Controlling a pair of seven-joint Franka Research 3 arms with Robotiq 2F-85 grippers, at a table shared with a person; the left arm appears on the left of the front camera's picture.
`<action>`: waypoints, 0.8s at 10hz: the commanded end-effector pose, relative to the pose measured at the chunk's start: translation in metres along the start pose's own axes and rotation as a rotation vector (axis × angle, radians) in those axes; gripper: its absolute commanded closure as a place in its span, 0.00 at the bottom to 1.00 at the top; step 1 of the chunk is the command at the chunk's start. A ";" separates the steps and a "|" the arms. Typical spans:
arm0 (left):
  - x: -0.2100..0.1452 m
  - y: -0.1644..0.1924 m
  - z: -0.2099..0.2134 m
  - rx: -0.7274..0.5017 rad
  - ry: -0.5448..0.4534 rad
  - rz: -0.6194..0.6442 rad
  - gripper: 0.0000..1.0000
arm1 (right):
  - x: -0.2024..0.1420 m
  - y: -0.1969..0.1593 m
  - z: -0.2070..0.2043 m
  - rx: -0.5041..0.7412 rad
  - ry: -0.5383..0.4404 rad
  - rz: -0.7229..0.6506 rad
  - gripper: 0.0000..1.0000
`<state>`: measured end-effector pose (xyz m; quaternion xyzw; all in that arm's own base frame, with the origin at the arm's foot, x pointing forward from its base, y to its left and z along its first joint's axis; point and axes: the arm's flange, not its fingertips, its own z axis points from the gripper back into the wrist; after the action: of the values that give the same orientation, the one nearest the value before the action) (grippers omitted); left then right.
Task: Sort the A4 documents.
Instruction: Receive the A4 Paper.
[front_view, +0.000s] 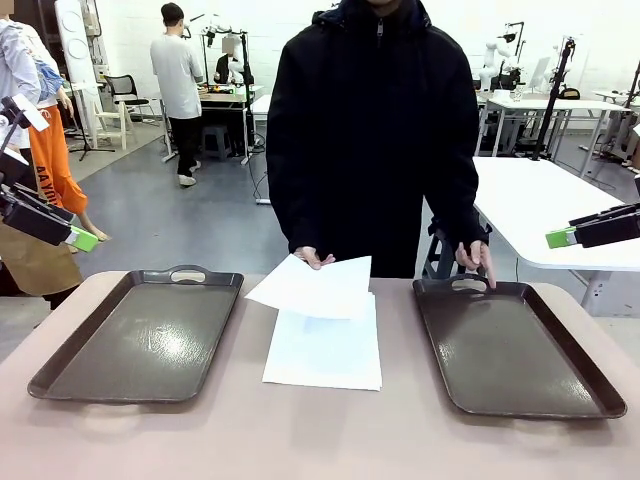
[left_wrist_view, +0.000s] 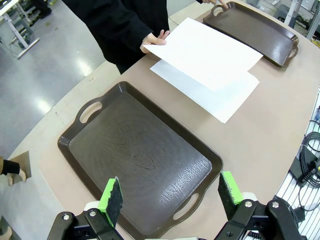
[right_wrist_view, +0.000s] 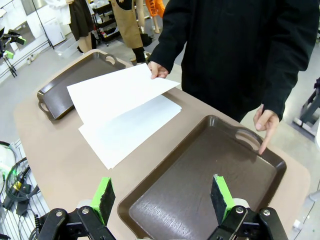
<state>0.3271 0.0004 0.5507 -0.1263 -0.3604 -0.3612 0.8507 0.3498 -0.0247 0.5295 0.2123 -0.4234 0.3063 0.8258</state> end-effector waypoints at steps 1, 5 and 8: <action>0.000 0.000 0.000 -0.008 -0.005 -0.007 0.00 | 0.000 0.000 -0.001 0.007 -0.001 0.002 0.00; 0.000 0.000 0.000 -0.008 -0.005 -0.007 0.00 | 0.000 0.000 -0.001 0.007 -0.001 0.002 0.00; 0.000 0.000 0.000 -0.008 -0.005 -0.007 0.00 | 0.015 -0.014 -0.030 0.068 -0.042 -0.184 0.00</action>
<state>0.3270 0.0003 0.5507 -0.1263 -0.3604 -0.3613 0.8507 0.3579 -0.0219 0.5257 0.2420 -0.4150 0.2784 0.8317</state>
